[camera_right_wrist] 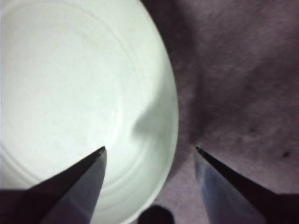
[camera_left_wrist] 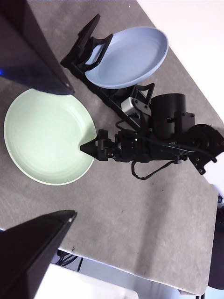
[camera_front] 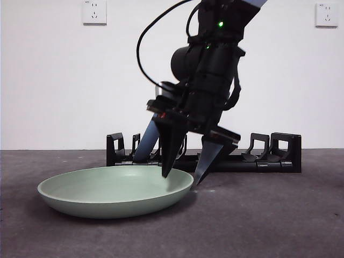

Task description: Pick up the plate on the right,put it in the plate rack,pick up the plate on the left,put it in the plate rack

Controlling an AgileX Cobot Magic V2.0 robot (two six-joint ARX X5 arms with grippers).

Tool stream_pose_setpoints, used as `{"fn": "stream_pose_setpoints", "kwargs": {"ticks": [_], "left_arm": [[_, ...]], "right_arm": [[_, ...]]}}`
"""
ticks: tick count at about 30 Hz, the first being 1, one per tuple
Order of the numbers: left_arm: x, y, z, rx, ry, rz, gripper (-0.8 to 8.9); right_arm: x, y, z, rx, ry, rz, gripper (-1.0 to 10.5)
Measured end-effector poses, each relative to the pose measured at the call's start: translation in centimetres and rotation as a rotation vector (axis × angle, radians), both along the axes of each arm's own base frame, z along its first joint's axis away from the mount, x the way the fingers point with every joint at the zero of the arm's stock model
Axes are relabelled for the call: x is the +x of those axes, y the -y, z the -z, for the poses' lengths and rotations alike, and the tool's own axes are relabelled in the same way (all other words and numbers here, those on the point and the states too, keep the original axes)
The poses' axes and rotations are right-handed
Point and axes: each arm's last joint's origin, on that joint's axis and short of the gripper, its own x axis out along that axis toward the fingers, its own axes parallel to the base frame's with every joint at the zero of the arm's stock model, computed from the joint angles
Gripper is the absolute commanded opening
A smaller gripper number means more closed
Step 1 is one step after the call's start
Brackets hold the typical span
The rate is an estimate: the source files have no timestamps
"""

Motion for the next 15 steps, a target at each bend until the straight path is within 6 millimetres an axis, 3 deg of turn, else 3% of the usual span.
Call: {"fn": "stream_pose_setpoints", "kwargs": {"ticks": [2,7,15], "left_arm": [[0.11,0.05,0.05,0.004,-0.005,0.001,4.18],[0.31,0.14,0.38,0.038,-0.024,0.013,4.18],[0.82,0.58,0.91,0.104,-0.038,0.065,4.18]], "right_arm": [[-0.03,-0.19,0.4,-0.005,-0.009,0.001,2.8],[-0.11,-0.41,0.76,-0.023,-0.009,0.006,-0.2],[0.06,-0.42,0.29,-0.003,-0.012,0.03,-0.2]]}}
